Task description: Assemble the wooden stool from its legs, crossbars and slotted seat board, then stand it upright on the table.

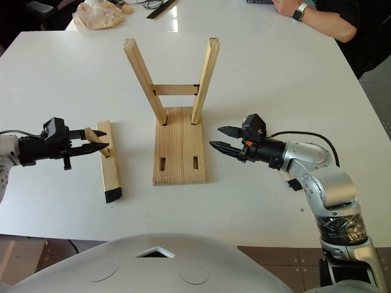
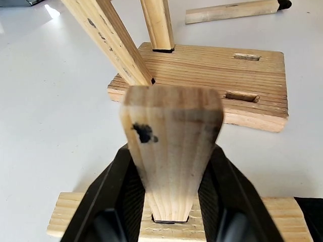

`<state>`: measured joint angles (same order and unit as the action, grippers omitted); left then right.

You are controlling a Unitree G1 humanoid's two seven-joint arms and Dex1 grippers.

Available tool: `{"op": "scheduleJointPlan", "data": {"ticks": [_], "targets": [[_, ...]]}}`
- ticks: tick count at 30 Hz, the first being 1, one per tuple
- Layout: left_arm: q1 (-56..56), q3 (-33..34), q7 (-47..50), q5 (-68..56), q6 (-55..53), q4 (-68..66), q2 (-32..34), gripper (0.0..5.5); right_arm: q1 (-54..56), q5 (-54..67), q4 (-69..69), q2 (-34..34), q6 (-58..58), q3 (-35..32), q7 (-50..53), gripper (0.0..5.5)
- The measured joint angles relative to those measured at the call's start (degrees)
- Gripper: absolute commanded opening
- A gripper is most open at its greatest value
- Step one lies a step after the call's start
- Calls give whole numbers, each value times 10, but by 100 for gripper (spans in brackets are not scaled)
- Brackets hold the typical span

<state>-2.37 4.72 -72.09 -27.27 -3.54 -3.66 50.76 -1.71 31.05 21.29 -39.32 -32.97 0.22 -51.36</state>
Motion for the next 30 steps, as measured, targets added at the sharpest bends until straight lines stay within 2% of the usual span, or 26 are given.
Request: {"op": "scheduleJointPlan", "data": {"ticks": [13,14,16,19,25,30], "targets": [[-23,1,70,-32,9,-14,-65,130,31,-21,-34,-14,11,18,-30,256],[-24,1,71,-32,13,-14,-65,168,34,-21,-37,-14,11,18,-31,256],[-44,-25,86,7,9,-35,-65,198,48,-21,-41,-14,11,19,-36,256],[-71,-56,102,42,60,-59,-84,247,52,-24,-47,-17,14,18,-39,256],[-73,-54,133,42,108,-86,-101,334,54,-26,-51,-16,16,19,-44,256],[-126,-4,152,-40,-9,5,-108,334,57,-30,-57,-17,19,18,-47,256]]}}
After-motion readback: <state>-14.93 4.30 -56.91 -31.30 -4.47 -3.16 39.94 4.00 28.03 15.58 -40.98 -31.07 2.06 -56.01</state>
